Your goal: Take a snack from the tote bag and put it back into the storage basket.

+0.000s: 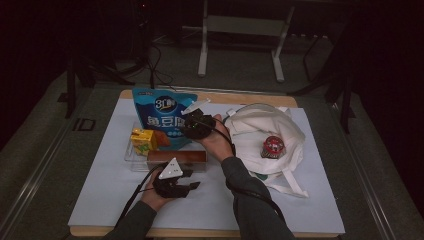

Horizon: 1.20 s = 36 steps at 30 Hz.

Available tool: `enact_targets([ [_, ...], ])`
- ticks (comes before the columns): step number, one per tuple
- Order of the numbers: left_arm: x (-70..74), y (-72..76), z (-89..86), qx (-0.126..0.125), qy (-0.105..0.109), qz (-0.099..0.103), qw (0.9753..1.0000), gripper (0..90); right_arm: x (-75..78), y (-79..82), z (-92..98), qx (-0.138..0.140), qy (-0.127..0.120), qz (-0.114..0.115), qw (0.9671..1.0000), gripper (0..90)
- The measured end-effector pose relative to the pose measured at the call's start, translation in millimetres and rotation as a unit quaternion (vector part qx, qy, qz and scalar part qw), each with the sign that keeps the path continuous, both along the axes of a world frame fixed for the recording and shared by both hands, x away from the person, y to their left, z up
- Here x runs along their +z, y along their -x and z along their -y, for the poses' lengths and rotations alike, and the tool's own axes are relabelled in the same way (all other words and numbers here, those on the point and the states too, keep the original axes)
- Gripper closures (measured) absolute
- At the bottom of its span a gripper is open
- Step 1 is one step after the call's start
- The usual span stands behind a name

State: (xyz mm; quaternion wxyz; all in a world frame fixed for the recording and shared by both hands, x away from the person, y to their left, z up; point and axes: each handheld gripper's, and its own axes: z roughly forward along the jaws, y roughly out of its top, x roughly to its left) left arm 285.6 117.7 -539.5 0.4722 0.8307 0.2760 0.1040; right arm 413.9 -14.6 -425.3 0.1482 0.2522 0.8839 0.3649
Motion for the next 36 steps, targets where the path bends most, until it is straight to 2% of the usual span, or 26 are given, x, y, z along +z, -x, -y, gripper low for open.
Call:
enact_targets([
  [4,0.1,0.1,-0.1,0.001,-0.001,0.001,1.0000,47.1,1.5,4.1,1.2,0.006,0.009,0.005,0.9999,58.1],
  [9,0.1,0.1,-0.1,0.001,-0.001,0.001,1.0000,47.1,7.1,9.0,4.9,0.015,0.021,0.010,0.9996,56.8],
  [15,0.1,0.4,0.1,0.003,-0.001,0.003,1.0000,46.8,13.8,13.1,13.1,0.018,0.021,0.011,0.9995,55.3],
  [25,0.2,0.5,-0.2,0.003,-0.002,0.005,1.0000,45.8,20.6,16.7,30.5,0.010,0.031,0.001,0.9994,55.8],
  [32,0.3,0.9,-0.2,0.003,-0.001,0.005,1.0000,45.6,24.9,20.8,44.6,0.004,0.054,0.006,0.9985,57.2],
  [36,0.3,1.2,-0.1,0.003,-0.002,0.006,1.0000,45.5,29.6,21.9,54.1,-0.003,0.050,0.009,0.9987,57.7],
])
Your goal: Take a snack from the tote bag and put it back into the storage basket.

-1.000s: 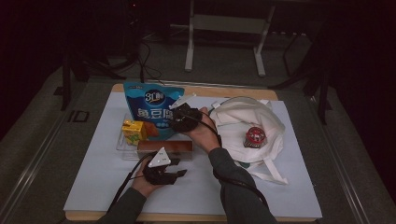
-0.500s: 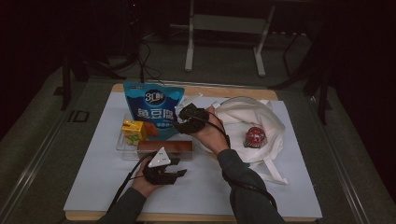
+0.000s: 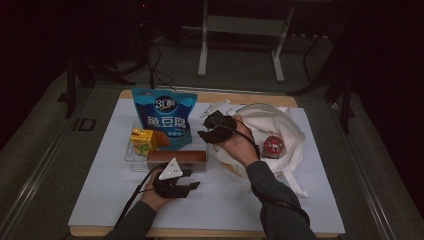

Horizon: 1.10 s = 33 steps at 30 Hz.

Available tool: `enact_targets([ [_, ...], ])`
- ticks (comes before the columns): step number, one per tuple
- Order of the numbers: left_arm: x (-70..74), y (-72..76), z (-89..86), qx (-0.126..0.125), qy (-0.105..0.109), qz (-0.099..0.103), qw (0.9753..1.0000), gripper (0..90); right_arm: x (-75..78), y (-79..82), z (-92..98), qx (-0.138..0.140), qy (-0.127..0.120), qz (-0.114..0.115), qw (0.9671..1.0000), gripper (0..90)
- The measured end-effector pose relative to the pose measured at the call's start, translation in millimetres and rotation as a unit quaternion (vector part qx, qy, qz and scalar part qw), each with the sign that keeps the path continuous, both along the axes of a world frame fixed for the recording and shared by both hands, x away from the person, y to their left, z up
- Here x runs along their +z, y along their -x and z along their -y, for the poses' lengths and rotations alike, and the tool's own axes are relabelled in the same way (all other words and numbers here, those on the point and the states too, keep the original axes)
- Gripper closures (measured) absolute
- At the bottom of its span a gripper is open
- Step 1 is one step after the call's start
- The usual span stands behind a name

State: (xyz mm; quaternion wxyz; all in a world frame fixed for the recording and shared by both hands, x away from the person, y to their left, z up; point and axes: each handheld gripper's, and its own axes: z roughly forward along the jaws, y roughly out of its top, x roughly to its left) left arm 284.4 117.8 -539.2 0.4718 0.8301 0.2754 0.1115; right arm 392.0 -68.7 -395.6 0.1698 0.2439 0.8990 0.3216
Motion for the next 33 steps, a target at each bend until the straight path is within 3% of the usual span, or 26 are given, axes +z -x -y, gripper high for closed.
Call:
enact_targets([
  [14,-0.1,0.3,0.4,0.003,-0.001,0.001,1.0000,46.2,13.0,8.4,16.3,-0.012,0.016,0.021,0.9996,65.1],
  [21,0.1,0.1,0.1,0.002,-0.002,0.001,1.0000,46.3,9.7,11.5,25.8,-0.016,0.032,0.023,0.9991,67.4],
  [33,0.0,0.0,0.2,0.003,-0.002,0.000,1.0000,46.4,1.1,11.8,41.9,-0.028,0.035,0.017,0.9989,69.0],
])
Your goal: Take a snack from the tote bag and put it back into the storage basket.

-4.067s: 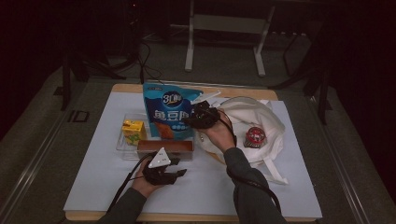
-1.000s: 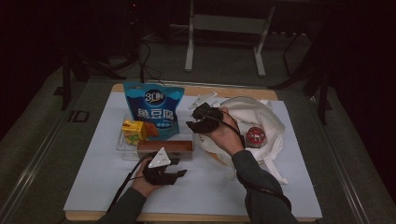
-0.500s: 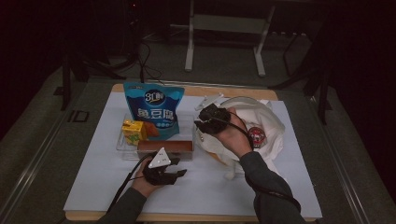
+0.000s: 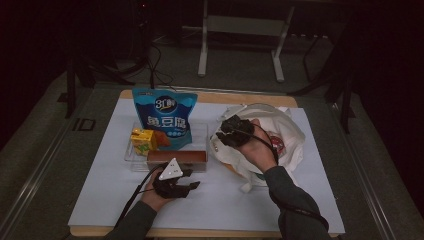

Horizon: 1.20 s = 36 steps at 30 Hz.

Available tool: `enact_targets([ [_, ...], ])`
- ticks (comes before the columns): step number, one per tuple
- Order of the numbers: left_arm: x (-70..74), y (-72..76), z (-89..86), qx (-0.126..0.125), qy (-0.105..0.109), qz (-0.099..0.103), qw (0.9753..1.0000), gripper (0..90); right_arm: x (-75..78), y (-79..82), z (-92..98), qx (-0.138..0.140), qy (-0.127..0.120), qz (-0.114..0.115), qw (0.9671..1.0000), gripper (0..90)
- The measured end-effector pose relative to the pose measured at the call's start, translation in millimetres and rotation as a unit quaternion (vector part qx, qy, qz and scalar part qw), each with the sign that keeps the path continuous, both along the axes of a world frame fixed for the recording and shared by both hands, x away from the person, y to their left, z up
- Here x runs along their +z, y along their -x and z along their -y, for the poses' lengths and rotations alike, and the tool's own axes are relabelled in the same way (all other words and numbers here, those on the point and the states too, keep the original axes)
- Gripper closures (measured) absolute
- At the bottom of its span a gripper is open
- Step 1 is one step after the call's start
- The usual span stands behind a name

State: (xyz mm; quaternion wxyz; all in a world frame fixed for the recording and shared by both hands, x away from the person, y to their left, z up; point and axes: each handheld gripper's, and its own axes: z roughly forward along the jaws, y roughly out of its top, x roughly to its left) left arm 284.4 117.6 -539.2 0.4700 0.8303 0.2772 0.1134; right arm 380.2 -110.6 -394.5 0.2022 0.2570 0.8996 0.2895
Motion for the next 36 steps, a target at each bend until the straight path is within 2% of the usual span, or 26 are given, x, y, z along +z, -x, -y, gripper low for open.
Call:
enact_targets([
  [20,0.1,0.4,0.3,0.001,-0.002,0.002,1.0000,46.3,-5.6,-4.1,35.1,-0.023,-0.006,-0.019,0.9995,76.4],
  [36,0.0,0.3,0.2,-0.001,-0.003,0.001,1.0000,46.3,-16.1,-3.8,50.8,-0.039,0.002,-0.027,0.9989,70.8],
])
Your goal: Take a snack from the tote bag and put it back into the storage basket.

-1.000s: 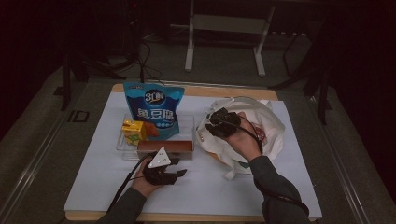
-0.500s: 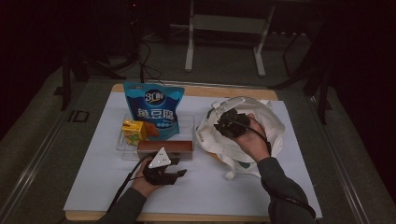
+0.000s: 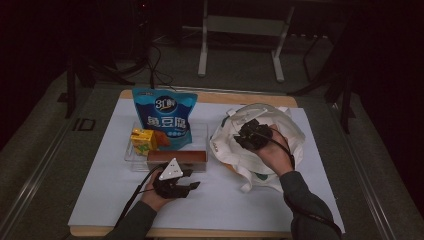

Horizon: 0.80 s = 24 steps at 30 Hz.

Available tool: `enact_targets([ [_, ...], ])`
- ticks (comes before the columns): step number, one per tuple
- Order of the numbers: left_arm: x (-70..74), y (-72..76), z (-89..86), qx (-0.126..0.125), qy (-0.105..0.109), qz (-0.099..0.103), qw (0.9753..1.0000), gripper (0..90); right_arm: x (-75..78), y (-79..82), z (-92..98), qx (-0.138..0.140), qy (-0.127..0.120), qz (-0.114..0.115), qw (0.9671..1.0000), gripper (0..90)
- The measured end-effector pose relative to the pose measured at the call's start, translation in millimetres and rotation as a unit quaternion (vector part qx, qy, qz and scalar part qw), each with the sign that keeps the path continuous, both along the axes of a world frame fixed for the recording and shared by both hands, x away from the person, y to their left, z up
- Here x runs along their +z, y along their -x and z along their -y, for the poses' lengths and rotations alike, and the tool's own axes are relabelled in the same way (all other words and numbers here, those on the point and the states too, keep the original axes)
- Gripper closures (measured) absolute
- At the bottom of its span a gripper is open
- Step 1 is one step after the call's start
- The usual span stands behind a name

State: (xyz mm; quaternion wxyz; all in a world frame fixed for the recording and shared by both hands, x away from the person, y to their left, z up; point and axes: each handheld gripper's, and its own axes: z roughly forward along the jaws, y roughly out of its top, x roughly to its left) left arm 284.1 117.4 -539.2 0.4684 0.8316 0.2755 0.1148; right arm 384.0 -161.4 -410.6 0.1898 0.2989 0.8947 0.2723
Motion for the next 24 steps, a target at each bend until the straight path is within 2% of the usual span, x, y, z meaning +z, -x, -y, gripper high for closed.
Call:
enact_targets([
  [16,0.0,0.1,0.1,0.000,-0.001,0.000,1.0000,46.8,-10.5,0.8,19.6,-0.019,0.011,-0.006,0.9997,64.8],
  [24,-0.1,-0.3,0.2,0.000,0.000,-0.002,1.0000,46.7,-21.1,-1.4,32.7,-0.040,0.011,-0.016,0.9990,60.4],
])
